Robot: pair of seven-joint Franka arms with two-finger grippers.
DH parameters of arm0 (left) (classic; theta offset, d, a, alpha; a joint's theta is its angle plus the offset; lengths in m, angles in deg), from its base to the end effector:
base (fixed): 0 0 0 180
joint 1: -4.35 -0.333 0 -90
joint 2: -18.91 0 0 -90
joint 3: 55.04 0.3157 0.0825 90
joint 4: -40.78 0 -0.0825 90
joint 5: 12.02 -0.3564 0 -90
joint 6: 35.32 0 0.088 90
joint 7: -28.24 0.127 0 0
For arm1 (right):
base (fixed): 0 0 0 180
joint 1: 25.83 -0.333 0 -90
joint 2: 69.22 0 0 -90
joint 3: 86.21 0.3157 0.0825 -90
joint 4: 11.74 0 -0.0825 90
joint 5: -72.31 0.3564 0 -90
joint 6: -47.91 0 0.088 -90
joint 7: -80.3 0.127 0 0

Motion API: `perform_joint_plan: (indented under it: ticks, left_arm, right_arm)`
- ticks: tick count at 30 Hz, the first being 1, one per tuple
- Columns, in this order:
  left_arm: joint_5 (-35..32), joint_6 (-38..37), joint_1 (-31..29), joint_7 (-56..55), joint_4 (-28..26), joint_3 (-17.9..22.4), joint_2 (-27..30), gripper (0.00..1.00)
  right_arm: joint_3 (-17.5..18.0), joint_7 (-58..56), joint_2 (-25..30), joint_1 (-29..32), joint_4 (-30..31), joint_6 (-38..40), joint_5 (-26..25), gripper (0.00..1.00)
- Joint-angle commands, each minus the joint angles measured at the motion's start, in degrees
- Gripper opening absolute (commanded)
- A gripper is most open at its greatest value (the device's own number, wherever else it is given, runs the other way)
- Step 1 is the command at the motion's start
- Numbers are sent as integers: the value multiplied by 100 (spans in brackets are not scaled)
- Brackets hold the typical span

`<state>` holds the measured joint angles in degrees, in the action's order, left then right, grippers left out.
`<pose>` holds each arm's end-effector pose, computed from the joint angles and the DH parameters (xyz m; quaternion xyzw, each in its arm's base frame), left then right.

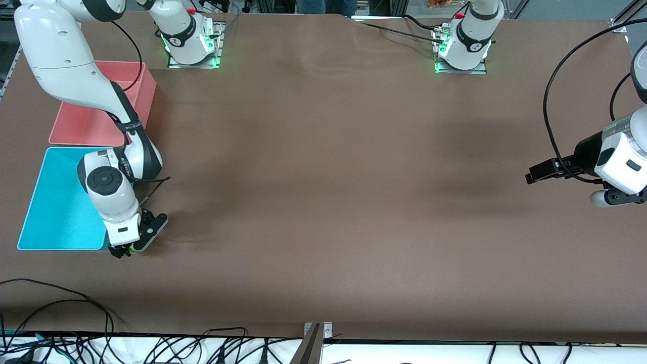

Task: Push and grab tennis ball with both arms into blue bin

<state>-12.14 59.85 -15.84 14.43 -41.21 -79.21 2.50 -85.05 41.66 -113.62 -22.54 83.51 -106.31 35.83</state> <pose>0.6096 -0.0106 0.5236 0.9940 0.0921 -0.0244 0.0539 0.6871 -0.0131 0.1791 0.8155 0.5414 0.0569 0.1966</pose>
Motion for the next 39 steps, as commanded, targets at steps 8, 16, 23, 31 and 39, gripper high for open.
perform_joint_plan:
  ticks: [8, 16, 23, 31, 39]
  left_arm:
    - [56, -121, 24, 123, 149, 26, -55, 100]
    - [56, -121, 24, 123, 149, 26, -64, 100]
    - [56, -121, 24, 114, 149, 26, -55, 100]
    - [47, -121, 24, 115, 149, 26, -55, 100]
    - [47, -121, 24, 114, 149, 18, -64, 100]
  right_arm:
    - [42, -390, -42, 49, -217, -65, -131, 43]
    - [77, -390, 11, 32, -287, -12, -105, 41]
    - [191, -338, 90, -30, -348, 453, 35, 38]
    - [297, -233, -60, -214, -1113, 1718, 685, 37]
    - [297, 865, -42, -478, -1412, 2703, 809, 36]
